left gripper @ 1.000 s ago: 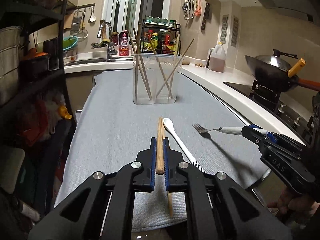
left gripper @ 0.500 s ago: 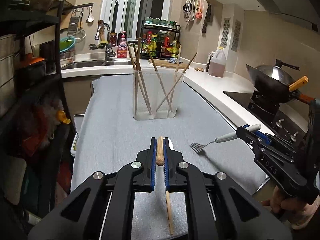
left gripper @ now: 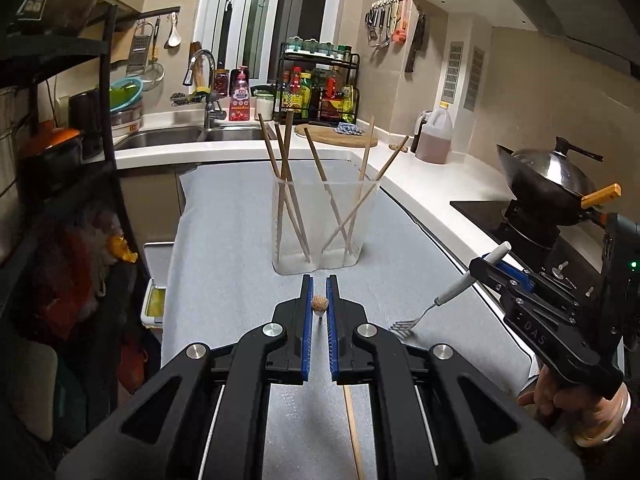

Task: Organize utensils
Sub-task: 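Carry the held fork and chopstick over the clear container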

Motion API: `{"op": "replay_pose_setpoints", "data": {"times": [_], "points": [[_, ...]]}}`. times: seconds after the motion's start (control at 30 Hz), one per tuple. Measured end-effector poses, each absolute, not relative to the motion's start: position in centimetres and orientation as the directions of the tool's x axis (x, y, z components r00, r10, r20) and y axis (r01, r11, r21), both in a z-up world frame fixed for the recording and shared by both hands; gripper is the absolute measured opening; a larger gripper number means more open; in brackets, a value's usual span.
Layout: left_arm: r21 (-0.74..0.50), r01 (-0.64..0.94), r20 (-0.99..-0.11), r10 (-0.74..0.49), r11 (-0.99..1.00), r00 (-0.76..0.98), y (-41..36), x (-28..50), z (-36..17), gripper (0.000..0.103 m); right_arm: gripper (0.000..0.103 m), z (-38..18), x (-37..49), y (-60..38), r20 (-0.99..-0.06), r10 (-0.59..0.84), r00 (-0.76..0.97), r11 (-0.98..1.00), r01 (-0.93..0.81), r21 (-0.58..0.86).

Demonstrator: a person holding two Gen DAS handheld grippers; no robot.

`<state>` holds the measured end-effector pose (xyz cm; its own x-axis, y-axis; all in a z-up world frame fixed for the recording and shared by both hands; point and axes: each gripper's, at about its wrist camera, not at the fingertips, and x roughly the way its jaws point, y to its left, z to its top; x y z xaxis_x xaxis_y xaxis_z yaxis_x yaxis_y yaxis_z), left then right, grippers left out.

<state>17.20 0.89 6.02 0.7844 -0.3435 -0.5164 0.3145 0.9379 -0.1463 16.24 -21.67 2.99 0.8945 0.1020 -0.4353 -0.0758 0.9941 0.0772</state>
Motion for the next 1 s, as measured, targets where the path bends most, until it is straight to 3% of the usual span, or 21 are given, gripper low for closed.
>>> {"op": "replay_pose_setpoints", "data": {"times": [0.5, 1.0], "points": [[-0.091, 0.353, -0.462, -0.354, 0.931, 0.813, 0.7, 19.8, 12.0, 0.006, 0.017, 7.7, 19.4, -21.1, -0.424, 0.152, 0.893, 0.988, -0.140, 0.060], [-0.049, 0.388, -0.353, -0.379, 0.920, 0.855, -0.1, 23.5, 20.4, 0.006, 0.017, 17.3, 23.6, -20.4, -0.346, 0.193, 0.918, 0.981, -0.192, 0.036]]}}
